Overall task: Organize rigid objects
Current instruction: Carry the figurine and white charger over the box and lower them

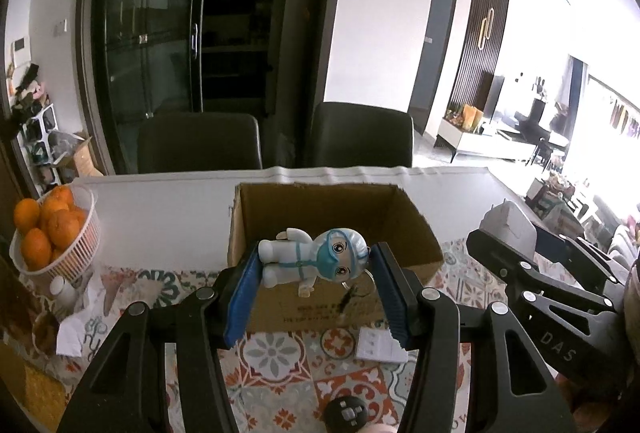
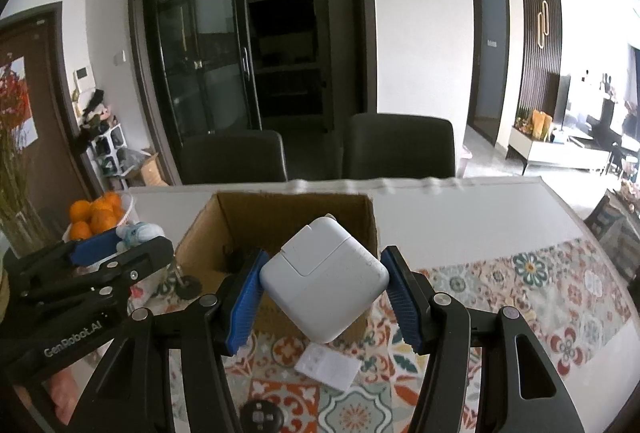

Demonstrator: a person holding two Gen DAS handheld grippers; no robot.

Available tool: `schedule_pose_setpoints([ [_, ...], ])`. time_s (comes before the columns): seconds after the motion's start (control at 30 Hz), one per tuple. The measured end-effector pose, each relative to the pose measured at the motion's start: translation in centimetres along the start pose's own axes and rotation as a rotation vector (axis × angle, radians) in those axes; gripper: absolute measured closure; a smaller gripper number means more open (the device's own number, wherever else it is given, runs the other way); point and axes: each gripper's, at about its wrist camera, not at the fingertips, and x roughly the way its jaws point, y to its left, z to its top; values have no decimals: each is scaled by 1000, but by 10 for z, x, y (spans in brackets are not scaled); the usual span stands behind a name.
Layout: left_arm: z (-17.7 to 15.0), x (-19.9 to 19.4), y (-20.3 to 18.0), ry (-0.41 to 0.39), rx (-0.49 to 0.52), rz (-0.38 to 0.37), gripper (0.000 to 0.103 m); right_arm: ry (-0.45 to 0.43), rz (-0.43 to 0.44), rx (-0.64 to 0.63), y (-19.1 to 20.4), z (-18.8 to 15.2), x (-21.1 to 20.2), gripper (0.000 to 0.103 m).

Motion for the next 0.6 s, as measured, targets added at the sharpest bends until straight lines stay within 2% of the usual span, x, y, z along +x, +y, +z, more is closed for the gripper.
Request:
schedule_pose_setpoints([
  [0.3,34,13,4,-16,4,4,49,6,41,25,-4,34,21,44],
  [0.6,58,39,11,24,5,1,49,87,82,23,-8,63,58,44],
])
